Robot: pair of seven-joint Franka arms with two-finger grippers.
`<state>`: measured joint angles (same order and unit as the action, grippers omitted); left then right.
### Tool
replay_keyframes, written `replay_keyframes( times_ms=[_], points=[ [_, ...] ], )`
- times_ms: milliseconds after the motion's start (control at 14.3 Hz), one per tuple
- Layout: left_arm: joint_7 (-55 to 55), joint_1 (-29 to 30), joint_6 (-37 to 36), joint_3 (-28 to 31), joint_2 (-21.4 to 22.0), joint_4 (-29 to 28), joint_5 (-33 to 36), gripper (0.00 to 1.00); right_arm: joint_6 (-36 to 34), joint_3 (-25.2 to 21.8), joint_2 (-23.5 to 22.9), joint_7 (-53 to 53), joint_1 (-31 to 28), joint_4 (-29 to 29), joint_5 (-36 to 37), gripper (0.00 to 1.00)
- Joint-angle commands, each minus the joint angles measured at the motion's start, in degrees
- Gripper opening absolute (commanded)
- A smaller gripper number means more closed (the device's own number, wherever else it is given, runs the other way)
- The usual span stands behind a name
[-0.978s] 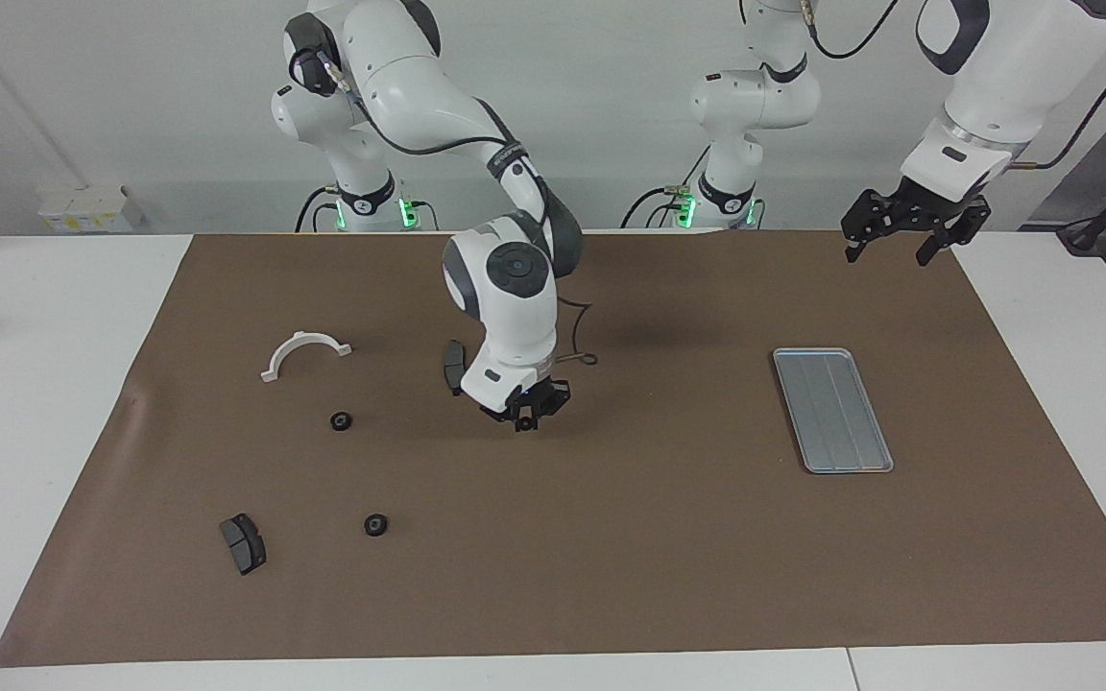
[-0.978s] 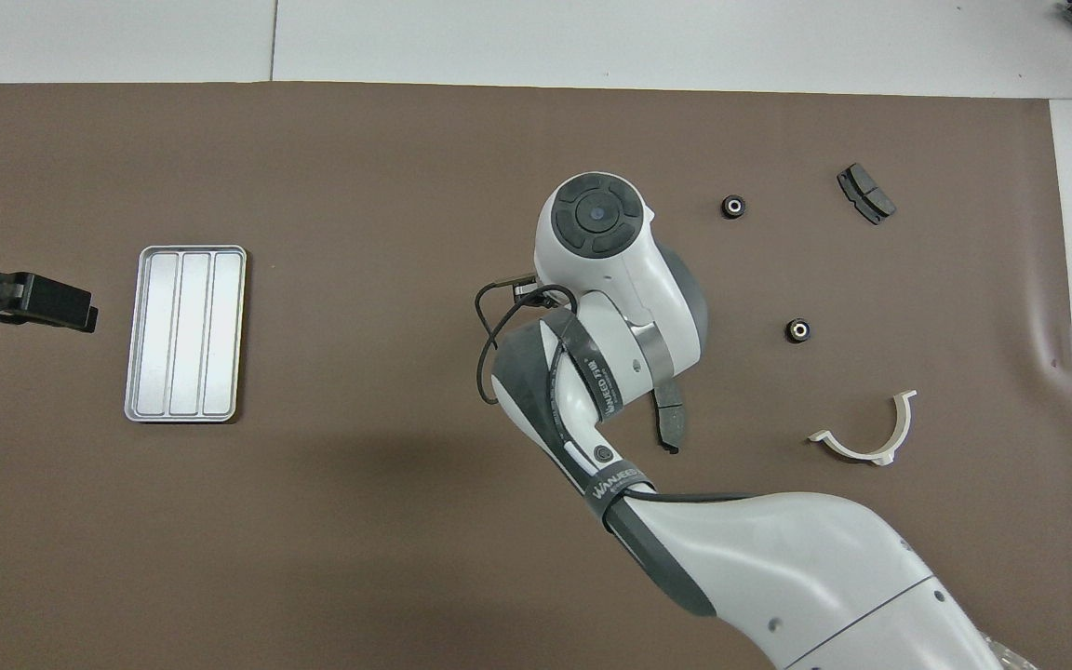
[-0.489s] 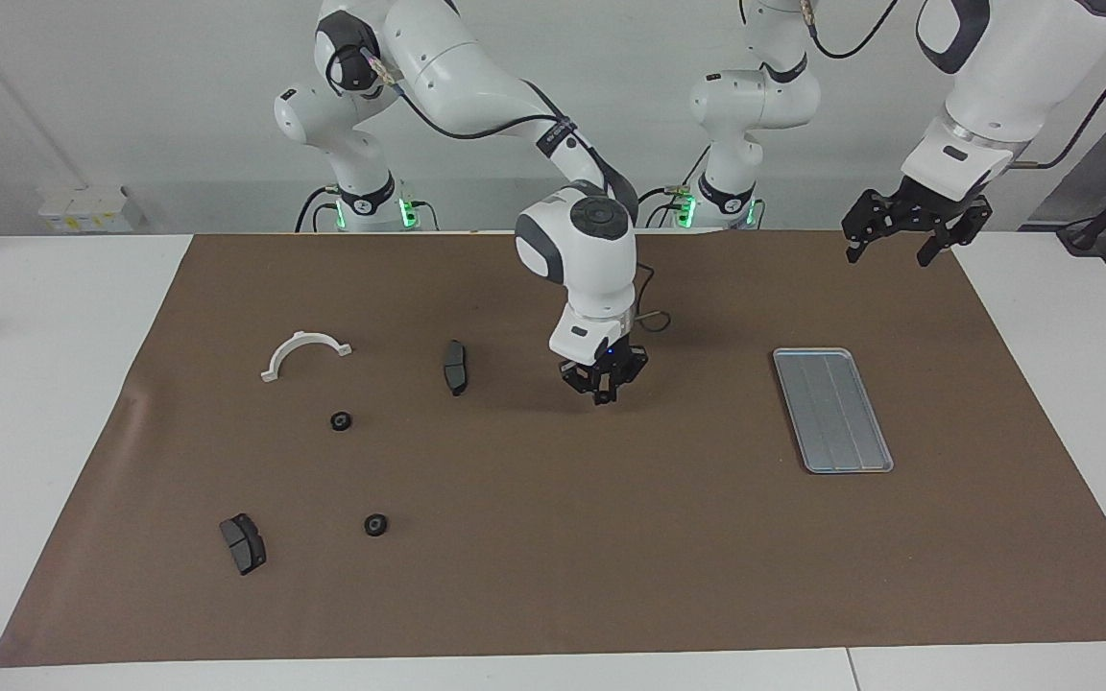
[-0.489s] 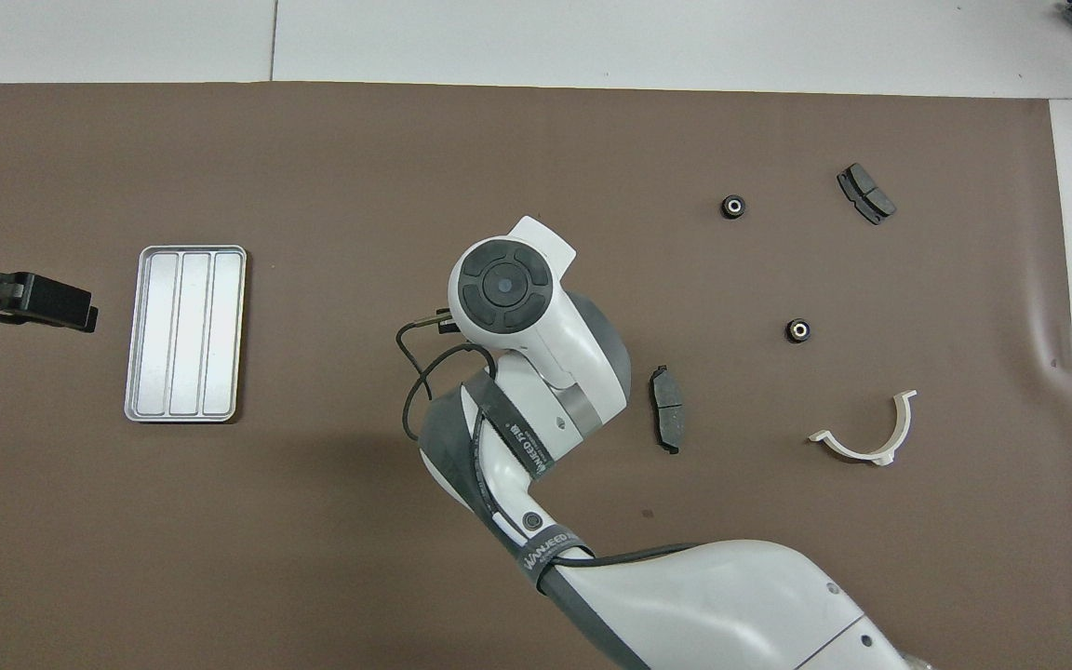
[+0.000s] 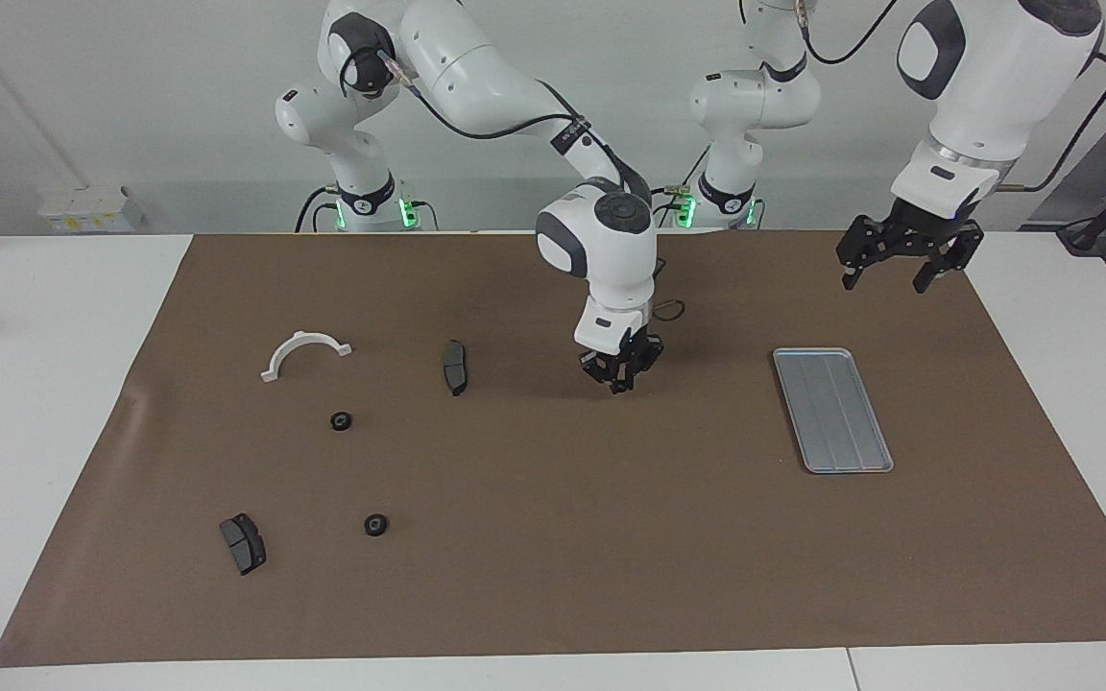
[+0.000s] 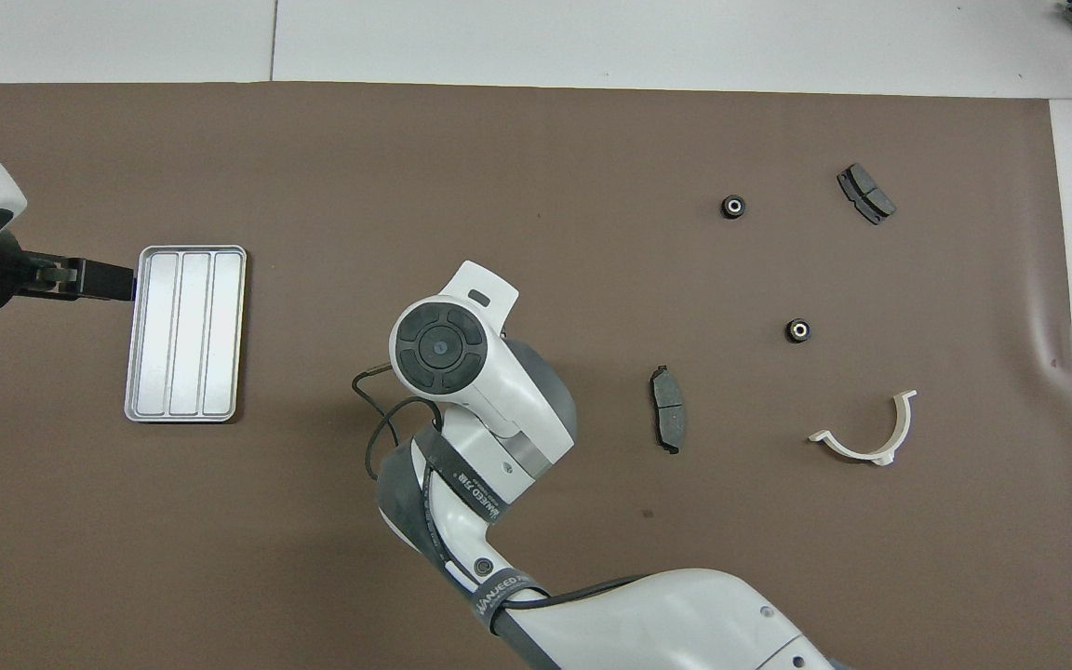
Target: Pick bearing gear from pile to tray
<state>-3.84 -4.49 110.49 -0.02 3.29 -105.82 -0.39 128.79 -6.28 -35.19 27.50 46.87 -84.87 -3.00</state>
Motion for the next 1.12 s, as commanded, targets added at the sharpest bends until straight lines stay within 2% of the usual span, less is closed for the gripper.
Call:
replay_keyframes(
  times_ms=[0,70,280,559,769,909,1048],
  points=[
    [5.39,-4.64,9.45,0.29,0.06,-7.80,-0.40,1.00,1.64,0.30,0.39,1.15,-0.29,-0.74,-0.16,0.83],
    [7.25,-5.70,10.79,0.29,-1.26,-8.43,-0.40,1.00,1.64,0.30,0.30,1.24,-0.29,-0.56,-0.95,0.89],
    [17.85,-10.96,14.12,0.38,-5.48,-9.40,-0.40,1.00,0.76,0.22,0.30,0.46,-2.12,-0.04,-1.31,0.89],
    [29.64,-15.89,21.68,0.38,-5.93,-14.41,-0.40,1.00,-2.04,0.22,1.87,-6.64,-11.07,0.05,-1.13,0.88],
    [42.20,-23.44,24.50,0.64,-11.10,-14.33,0.99,1.00,-3.55,0.22,3.46,-16.30,-18.89,0.05,-1.22,0.88],
    [52.57,-27.49,26.96,0.64,-14.35,-14.33,6.60,0.92,-2.94,0.30,3.64,-21.94,-23.73,0.05,-1.13,0.88],
    [58.05,-30.31,29.59,0.64,-18.74,-13.37,9.34,0.86,-0.84,0.30,3.46,-26.42,-27.51,0.05,-1.13,0.88]
  ],
)
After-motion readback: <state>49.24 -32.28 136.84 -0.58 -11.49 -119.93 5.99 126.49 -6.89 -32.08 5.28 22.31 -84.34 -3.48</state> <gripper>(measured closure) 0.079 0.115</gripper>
